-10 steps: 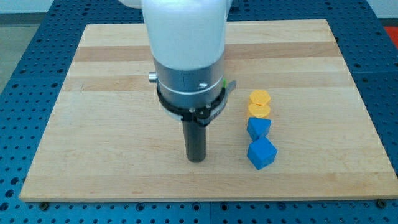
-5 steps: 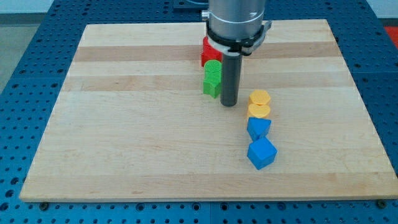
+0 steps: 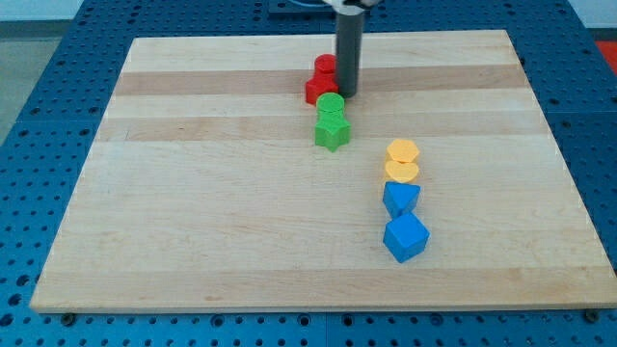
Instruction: Move the red star to the top left
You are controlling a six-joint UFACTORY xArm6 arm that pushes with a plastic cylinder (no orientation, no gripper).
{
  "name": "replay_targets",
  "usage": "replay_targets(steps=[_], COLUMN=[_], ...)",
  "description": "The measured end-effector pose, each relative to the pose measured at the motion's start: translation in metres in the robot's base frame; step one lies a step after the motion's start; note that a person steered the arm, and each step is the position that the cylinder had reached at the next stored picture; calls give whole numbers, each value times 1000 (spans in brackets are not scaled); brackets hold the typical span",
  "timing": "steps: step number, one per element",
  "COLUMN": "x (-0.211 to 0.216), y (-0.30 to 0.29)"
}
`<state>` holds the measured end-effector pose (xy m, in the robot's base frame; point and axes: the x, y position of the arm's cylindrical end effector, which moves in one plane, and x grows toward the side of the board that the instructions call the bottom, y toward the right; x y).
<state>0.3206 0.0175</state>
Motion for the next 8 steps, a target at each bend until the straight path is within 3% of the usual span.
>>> replay_targets(steps=[8], x=[31], y=[-142])
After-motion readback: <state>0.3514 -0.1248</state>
